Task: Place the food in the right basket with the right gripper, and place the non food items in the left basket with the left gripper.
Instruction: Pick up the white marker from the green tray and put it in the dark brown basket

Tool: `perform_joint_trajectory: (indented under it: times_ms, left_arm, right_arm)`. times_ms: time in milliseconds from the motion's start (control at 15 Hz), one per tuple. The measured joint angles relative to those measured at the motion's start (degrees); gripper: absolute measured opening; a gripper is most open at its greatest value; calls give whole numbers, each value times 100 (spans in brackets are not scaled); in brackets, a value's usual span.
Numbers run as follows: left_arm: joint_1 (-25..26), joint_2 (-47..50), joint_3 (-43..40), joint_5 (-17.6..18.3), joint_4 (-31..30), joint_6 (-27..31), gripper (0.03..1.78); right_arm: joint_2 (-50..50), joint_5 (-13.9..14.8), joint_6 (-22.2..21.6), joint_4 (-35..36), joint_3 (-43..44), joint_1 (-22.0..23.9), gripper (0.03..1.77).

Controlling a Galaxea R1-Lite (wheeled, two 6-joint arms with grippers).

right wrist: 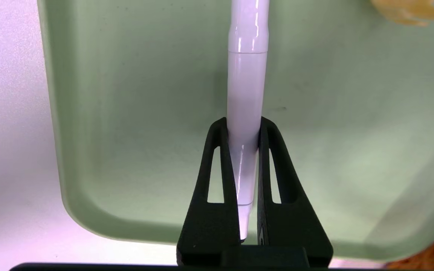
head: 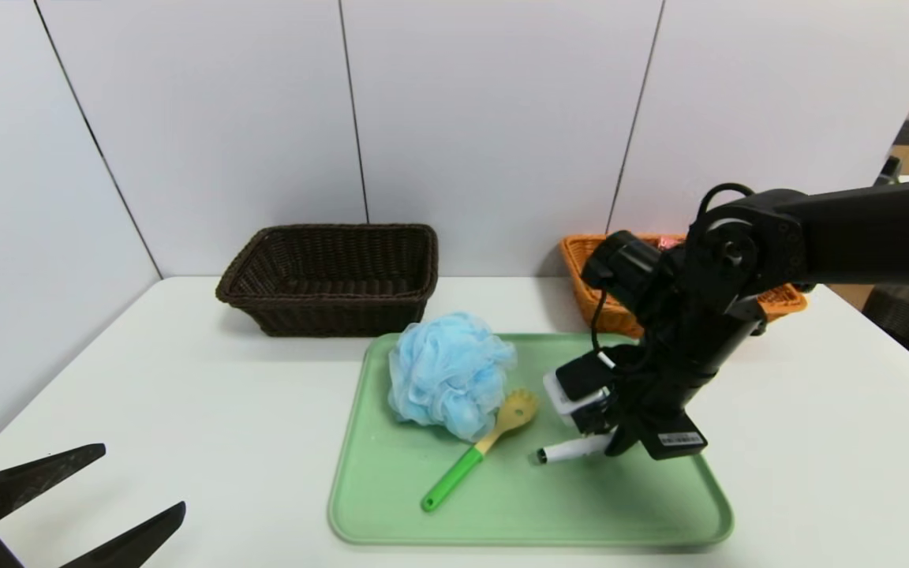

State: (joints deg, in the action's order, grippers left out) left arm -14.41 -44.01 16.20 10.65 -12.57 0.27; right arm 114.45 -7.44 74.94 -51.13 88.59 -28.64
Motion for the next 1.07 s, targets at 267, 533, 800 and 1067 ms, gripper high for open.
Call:
perform_joint_trajectory:
  times_ms: [267,533,800,1067]
  left_arm:
    - [6,0,-22,-5,-16,6,169]
    - [11,-1,0,-7,-16,6,169]
    - [16,-1,24,-21,-22,80,169]
    - [20,11,22,-38,-27,88,169]
  right_arm:
    - [-544,-24,-55,739,157,-7,18]
    - [-1172,-79,-396,1904,217,-91,18]
    - [-1208,-11,-1391,3667,302,-295,18]
    - [-742,247,-2099,5402,545,-719,18]
